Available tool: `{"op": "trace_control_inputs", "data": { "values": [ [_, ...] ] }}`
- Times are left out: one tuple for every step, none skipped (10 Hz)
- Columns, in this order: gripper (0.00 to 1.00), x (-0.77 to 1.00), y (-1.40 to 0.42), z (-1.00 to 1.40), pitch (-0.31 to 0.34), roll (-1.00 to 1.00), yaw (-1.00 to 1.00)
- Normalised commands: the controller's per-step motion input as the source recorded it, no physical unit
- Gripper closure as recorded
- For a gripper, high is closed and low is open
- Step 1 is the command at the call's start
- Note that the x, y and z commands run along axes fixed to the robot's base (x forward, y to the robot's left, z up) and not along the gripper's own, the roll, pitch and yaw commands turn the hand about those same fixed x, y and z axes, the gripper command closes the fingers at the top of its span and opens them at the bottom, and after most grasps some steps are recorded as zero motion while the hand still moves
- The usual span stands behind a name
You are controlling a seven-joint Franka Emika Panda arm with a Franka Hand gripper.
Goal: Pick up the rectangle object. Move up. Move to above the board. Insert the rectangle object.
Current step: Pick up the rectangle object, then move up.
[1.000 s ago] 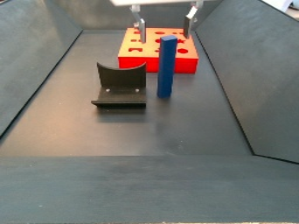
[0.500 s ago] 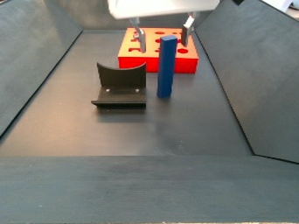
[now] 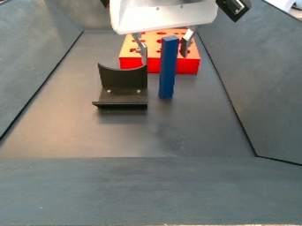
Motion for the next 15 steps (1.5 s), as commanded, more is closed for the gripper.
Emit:
{"op": "trace_control_inputs", "data": {
  "values": [
    [0.00,0.00,0.00,0.00,-0.004,0.00,0.00],
    [1.00,0.00,0.00,0.00,0.000,0.00,0.00],
    [1.00,0.00,0.00,0.00,0.000,0.00,0.00],
    [1.00,0.00,0.00,0.00,0.000,0.00,0.00],
    [1.00,0.00,0.00,0.00,0.000,0.00,0.00],
    [1.00,0.00,0.00,0.00,0.000,0.00,0.00],
    [1.00,0.00,0.00,0.00,0.000,0.00,0.00],
    [1.00,0.00,0.00,0.00,0.000,0.00,0.00],
    [1.00,0.00,0.00,0.00,0.000,0.00,0.00],
    [1.00,0.00,0.00,0.00,0.000,0.00,0.00],
    [1.00,0.00,0.00,0.00,0.000,0.00,0.00],
    [1.00,0.00,0.00,0.00,0.000,0.00,0.00],
    [1.00,0.00,0.00,0.00,0.000,0.00,0.00],
    [1.00,0.00,0.00,0.00,0.000,0.00,0.00],
    [1.00,0.00,0.00,0.83,0.000,0.00,0.00]
  ]
}}
